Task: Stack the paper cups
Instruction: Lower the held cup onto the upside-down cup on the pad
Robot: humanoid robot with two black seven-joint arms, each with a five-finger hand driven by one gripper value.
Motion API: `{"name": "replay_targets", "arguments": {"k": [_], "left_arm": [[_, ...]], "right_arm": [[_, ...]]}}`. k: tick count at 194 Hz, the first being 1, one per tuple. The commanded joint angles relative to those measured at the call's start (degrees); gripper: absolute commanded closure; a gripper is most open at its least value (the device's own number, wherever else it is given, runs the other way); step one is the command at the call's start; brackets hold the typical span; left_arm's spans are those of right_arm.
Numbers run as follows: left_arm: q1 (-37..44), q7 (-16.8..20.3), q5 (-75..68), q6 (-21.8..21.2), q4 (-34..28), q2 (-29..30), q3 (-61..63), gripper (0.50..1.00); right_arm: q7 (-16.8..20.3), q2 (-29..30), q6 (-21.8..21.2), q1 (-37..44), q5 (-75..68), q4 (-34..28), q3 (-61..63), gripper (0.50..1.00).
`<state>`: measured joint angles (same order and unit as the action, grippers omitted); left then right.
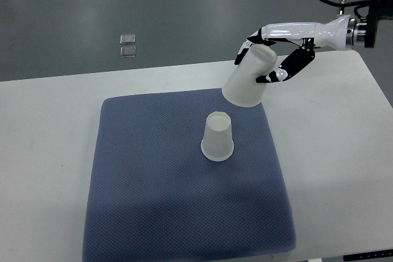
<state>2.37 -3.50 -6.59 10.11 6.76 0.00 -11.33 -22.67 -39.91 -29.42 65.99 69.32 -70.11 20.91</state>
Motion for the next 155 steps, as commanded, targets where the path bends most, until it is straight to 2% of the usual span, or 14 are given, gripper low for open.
{"name": "replay_targets", "arguments": {"k": [1,48,112,155], "left_arm": [[0.0,0.1,0.0,0.0,0.0,0.0,0.0,0.5],[0.0,0.0,0.0,0.0,0.0,0.0,0.1,0.5],[0.0,0.0,0.0,0.0,-0.1,0.0,0.0,0.5],[0.0,0.0,0.0,0.0,0.0,0.0,0.0,0.5]], "right_arm": [[2.2,3.6,0.1,0.1,0.5,-0.4,0.1,0.875],[4.1,7.5,0.6,-0.6,2.0,0.3,-0.7,0.867],[4.1,7.2,-0.1,-0.7,4.0,0.4,-1.2,0.857],[4.1,6.9,-0.1,-0.8,4.2,0.4,-2.9,0.832]]}}
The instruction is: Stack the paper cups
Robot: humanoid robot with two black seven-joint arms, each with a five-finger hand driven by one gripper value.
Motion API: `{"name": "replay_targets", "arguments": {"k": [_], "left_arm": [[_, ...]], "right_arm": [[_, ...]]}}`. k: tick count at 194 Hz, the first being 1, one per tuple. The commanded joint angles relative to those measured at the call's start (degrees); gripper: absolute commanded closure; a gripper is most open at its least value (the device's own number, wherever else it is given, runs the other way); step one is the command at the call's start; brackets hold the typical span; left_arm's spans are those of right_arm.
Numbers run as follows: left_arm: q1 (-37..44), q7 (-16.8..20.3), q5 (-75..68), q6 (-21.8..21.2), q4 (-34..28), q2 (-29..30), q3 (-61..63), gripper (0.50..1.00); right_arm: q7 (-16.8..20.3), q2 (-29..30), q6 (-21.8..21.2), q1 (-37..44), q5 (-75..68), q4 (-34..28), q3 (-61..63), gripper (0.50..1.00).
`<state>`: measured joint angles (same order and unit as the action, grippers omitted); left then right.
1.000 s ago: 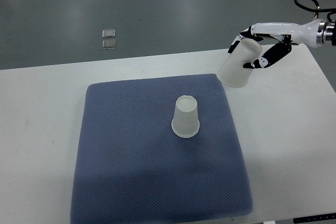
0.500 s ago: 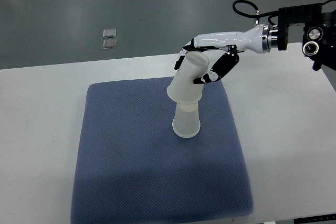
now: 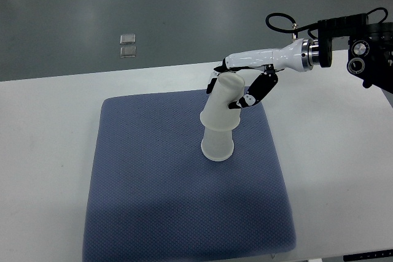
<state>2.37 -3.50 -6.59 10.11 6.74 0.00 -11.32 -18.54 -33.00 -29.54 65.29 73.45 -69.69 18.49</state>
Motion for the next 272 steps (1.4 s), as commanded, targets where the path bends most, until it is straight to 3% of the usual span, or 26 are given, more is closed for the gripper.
{"name": "replay_targets", "arguments": {"k": [1,27,38,56,65,158,215,257,272], "left_arm": [[0.0,0.0,0.0,0.0,0.0,0.0,0.0,0.5],[0.0,0.0,0.0,0.0,0.0,0.0,0.0,0.5],[0.0,0.0,0.0,0.0,0.0,0.0,0.1,0.5],[0.0,0.0,0.0,0.0,0.0,0.0,0.0,0.5],[0.0,0.0,0.0,0.0,-0.1,0.0,0.0,0.5],[0.0,0.0,0.0,0.0,0.0,0.0,0.0,0.5],[0.0,0.1,0.0,0.0,0.0,0.0,0.0,0.5],[0.0,0.0,0.0,0.0,0.0,0.0,0.0,0.5],[0.0,0.0,0.0,0.0,0.0,0.0,0.1,0.5]], "right_arm": [[0.0,-0.1,0.0,-0.1,0.1,0.0,-0.5,0.832],[0.1,0.2,0.5,-0.1,0.1,0.1,-0.6,0.816],[0.1,0.5,0.9,-0.2,0.0,0.3,-0.5,0.748],[0.1,0.7,1.1,-0.3,-0.1,0.5,-0.3,0.693],[0.1,0.7,1.2,-0.5,-0.1,0.4,-0.3,0.636],[-0.2,0.6,1.2,-1.0,-1.8,1.5,0.5,0.591],[-0.4,0.2,1.1,-4.2,-22.6,10.1,1.2,0.593],[0.2,0.7,0.4,-9.1,-45.8,16.3,0.8,0.593],[2.2,2.1,0.3,-10.3,-53.8,18.9,0.3,0.593]]}}
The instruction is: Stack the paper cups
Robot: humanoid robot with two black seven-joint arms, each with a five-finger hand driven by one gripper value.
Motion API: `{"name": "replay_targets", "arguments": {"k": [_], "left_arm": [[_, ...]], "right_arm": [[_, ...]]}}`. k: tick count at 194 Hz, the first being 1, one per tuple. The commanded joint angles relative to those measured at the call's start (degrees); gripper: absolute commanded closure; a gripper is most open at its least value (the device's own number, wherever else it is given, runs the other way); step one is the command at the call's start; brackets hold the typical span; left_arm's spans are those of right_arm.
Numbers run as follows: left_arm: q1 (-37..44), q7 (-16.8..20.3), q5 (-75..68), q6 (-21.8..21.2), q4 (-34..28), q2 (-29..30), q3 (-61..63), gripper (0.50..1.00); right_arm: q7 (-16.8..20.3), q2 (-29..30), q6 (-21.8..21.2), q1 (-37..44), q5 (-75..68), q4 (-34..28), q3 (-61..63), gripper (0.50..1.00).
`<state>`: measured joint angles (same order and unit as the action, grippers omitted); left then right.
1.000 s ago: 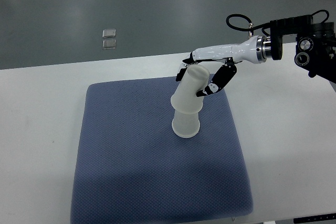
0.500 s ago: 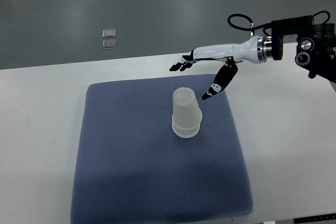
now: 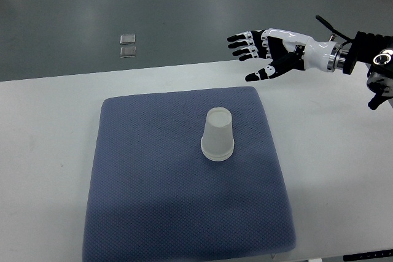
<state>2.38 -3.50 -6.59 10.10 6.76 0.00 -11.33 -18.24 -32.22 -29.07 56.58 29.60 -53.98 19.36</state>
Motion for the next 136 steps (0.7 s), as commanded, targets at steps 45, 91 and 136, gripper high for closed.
{"name": "replay_targets", "arguments": {"k": [45,91,136], "left_arm": [[0.0,0.0,0.0,0.0,0.0,0.0,0.0,0.5],[0.0,0.1,0.0,0.0,0.0,0.0,0.0,0.5],[0.0,0.0,0.0,0.0,0.0,0.0,0.0,0.5]], "right_arm": [[13.3,5.6,2.1,-5.0,-29.5,10.0,0.2,0.593],[17.4,9.5,5.0,-5.9,-42.7,17.8,0.3,0.591],[16.7,10.2,3.9,-5.9,-42.5,17.7,0.6,0.576]]}}
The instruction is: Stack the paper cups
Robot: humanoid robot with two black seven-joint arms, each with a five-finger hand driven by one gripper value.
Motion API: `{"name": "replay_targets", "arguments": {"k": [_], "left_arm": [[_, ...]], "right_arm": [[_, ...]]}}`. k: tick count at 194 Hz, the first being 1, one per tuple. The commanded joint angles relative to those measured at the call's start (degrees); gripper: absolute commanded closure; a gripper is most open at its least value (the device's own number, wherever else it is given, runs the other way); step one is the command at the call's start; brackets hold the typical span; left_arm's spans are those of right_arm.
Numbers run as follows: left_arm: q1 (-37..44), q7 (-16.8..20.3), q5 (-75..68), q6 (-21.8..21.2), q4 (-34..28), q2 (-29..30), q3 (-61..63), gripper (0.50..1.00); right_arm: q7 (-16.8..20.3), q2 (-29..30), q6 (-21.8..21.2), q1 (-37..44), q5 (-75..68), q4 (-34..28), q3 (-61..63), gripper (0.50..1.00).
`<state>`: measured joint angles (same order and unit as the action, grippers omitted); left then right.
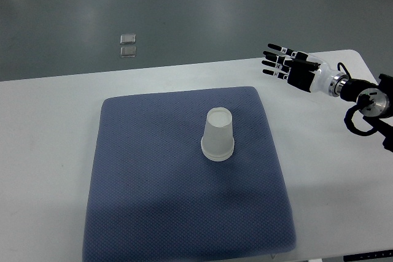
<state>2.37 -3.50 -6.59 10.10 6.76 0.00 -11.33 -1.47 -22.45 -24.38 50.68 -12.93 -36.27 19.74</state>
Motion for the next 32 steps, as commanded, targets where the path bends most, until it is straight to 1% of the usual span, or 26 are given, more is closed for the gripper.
{"name": "replay_targets", "arguments": {"k": [1,32], "left_arm": [[0.0,0.0,0.0,0.0,0.0,0.0,0.0,0.5],[0.0,0.0,0.0,0.0,0.0,0.0,0.0,0.5]], "right_arm": [[-0.1,0.5,-0.8,0.0,0.0,0.0,0.2,0.576],[-0.1,0.6,-2.8,0.0,-0.1,0.0,1.4,0.576]]}}
